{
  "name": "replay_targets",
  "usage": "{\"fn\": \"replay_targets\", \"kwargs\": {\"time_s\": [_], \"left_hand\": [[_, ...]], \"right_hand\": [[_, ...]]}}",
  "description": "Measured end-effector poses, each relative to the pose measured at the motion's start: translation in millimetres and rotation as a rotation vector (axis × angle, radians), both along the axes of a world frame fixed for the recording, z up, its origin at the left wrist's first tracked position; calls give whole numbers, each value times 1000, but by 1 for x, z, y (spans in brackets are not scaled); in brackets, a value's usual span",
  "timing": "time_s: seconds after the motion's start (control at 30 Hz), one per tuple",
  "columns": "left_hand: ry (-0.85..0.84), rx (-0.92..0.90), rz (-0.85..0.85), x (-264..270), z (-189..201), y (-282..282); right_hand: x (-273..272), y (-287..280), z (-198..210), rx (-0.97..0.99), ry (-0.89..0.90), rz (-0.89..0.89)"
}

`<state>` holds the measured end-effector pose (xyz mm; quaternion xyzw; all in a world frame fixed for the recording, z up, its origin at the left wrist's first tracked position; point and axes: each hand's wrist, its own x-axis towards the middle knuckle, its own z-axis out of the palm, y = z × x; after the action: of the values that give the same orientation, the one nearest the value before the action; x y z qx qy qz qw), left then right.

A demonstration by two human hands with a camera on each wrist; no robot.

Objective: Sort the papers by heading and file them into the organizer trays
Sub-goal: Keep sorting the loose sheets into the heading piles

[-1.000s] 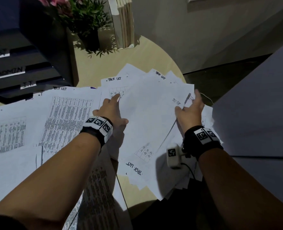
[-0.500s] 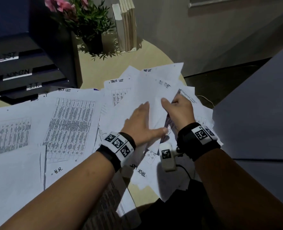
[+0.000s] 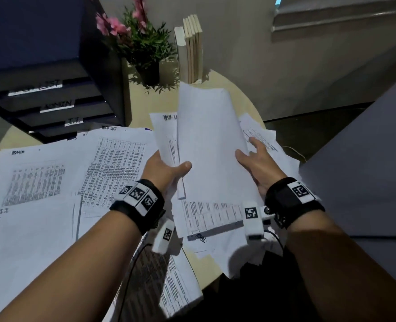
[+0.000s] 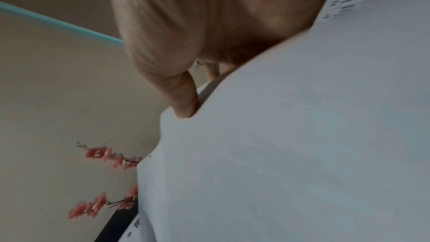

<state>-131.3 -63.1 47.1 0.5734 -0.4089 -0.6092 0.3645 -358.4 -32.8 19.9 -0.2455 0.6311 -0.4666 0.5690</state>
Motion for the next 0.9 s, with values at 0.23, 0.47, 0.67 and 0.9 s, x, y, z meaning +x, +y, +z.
{"fn": "replay_targets", "kwargs": {"time_s": [0.23,0.47,0.67,0.9], "left_hand": [[-435,120,-31,24,-58,12],[-482,80,32,39,-57,6],[-266,-7,62,31,-62,10],[41,300,167,19,-59,19]], "right_hand": [[-13,14,-40,162,563,-29],[-22,8,-3,-225,1105,-220],[41,15,37,-734,1381,123],[104,27,-4,-223,1022,868]]}}
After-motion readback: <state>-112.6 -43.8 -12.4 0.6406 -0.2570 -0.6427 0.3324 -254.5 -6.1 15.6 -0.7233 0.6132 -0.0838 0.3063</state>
